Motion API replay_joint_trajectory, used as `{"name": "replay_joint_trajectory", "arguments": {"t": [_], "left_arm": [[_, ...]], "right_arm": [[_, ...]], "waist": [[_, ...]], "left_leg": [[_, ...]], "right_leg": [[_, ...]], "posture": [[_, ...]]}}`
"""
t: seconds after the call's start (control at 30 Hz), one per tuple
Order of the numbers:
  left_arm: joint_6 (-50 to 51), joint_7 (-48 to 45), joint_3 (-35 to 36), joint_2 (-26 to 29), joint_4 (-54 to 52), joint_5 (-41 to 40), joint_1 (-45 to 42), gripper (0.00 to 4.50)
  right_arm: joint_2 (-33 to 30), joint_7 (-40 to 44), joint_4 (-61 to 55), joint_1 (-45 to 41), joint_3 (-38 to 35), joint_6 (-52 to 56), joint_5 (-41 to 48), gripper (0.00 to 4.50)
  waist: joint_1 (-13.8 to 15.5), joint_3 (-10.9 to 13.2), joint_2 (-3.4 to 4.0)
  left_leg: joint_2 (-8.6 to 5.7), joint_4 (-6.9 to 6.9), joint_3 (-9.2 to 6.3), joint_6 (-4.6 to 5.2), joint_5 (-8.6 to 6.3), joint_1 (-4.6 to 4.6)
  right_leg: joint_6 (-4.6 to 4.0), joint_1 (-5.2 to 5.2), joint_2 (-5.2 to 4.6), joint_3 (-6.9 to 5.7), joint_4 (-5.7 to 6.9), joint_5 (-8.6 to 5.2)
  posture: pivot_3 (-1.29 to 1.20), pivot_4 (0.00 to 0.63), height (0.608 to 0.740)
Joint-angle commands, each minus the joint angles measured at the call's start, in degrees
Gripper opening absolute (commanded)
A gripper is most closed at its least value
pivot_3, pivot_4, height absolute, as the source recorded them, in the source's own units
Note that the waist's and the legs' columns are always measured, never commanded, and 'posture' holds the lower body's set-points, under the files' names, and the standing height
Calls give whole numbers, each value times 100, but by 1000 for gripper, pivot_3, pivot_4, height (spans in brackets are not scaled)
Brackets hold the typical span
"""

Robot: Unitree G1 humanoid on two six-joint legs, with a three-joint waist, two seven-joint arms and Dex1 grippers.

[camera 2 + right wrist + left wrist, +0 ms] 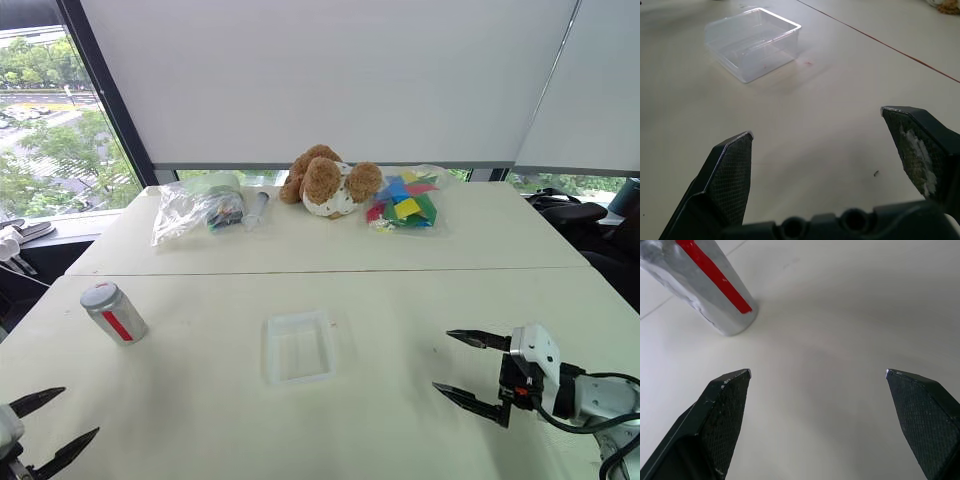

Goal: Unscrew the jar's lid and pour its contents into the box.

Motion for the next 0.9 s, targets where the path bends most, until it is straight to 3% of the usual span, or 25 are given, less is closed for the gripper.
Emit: {"name": "replay_joint_trajectory", "arguments": {"t": [0.03,0.27,0.4,0.57,0.73,0.9], "left_arm": [[121,64,93,-54,-257,-42,14,4463],[1089,570,445,-634,-792,-892,66,4463],[971,2335,811,-2271,-1280,-1057,-61,4463],[1085,3129,549,-3429,-1713,-1022,50,4463],[1188,3399,-66,-3671,-2245,-746,-99,4463],[1591,3936,-427,-3375,-2531,-195,-645,4463]], "right_arm": [[51,-27,-42,-237,-18,-62,11,4500],[982,-211,-499,-1250,600,-39,316,4500],[1747,-414,-1004,-1865,1139,454,839,4500],[1970,-95,-1041,-2090,1419,234,705,4500],[2015,169,-733,-2290,1440,7,650,4500],[1961,352,-480,-2282,1382,-107,645,4500]], "waist": [[3,0,0],[-49,4,-6],[-48,5,-4],[70,-6,-40],[166,-8,-42],[150,-9,-38]], "left_leg": [[0,0,0,0,0,0],[8,-1,0,1,1,0],[7,-1,0,2,1,-1],[4,7,-4,3,1,-2],[6,36,-7,-15,-9,-1],[8,22,-2,2,0,-2]], "right_leg": [[0,0,0,0,0,0],[0,-5,7,-3,4,1],[2,-5,4,-5,0,2],[4,2,10,-16,1,3],[-2,20,17,-22,1,6],[-8,8,31,-22,1,10]], "posture": [[0,150,740],[0,150,740],[0,150,740],[0,150,740],[0,150,740],[0,150,740]]}}
